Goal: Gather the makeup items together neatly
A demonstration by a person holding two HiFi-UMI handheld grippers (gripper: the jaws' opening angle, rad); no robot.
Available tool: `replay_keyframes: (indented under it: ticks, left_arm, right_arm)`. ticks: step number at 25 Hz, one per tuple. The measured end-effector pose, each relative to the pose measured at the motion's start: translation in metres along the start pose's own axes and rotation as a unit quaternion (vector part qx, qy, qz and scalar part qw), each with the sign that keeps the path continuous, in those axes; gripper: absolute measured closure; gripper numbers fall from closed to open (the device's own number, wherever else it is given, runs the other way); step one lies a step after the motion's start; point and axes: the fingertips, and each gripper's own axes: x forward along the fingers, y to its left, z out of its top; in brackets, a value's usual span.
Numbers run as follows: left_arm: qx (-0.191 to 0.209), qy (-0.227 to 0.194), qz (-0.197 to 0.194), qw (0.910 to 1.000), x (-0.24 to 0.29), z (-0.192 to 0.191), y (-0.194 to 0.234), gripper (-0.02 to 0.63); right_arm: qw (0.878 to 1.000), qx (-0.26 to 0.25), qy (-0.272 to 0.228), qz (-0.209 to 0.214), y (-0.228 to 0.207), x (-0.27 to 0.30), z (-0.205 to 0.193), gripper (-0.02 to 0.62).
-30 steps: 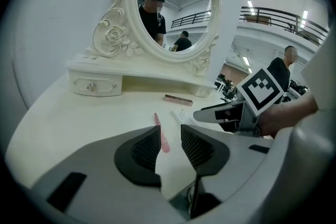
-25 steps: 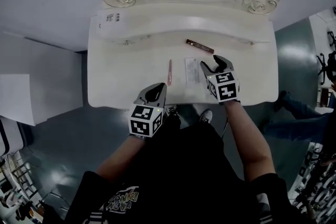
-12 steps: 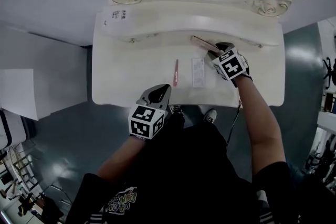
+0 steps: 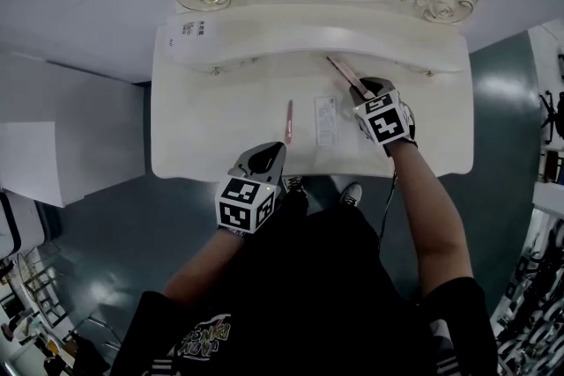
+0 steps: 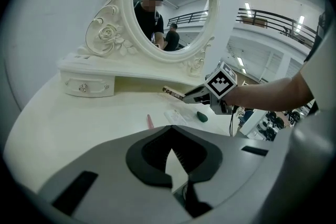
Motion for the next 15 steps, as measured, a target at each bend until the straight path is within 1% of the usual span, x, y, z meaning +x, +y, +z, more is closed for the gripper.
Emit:
replay_keyframes:
  ticks: [4, 8, 11, 15]
  left_arm:
    - [0.009, -0.001, -0.015, 0.9998, 0.009, 0.005, -0.014, 0.598]
    - [0.022, 0.001, -0.026, 0.9994, 0.019, 0.007, -0.029, 0.597]
    - [0.031, 0.003, -0.034, 0.9989, 0.026, 0.009, -0.042, 0.598]
    - [0.039, 0.008, -0.043, 0.9983, 0.033, 0.01, -0.057, 0.597]
  right_arm:
    - [0.996, 0.078, -0.016, -0.049, -0.023, -0.038, -0.029, 0.488]
    - [0.983, 0.155, -0.018, -0.095, -0.04, -0.072, -0.076, 0.488]
    - [0.972, 0.205, -0.008, -0.115, -0.043, -0.088, -0.113, 0.488]
    - [0.961, 0.246, 0.01, -0.129, -0.042, -0.095, -0.15, 0.488]
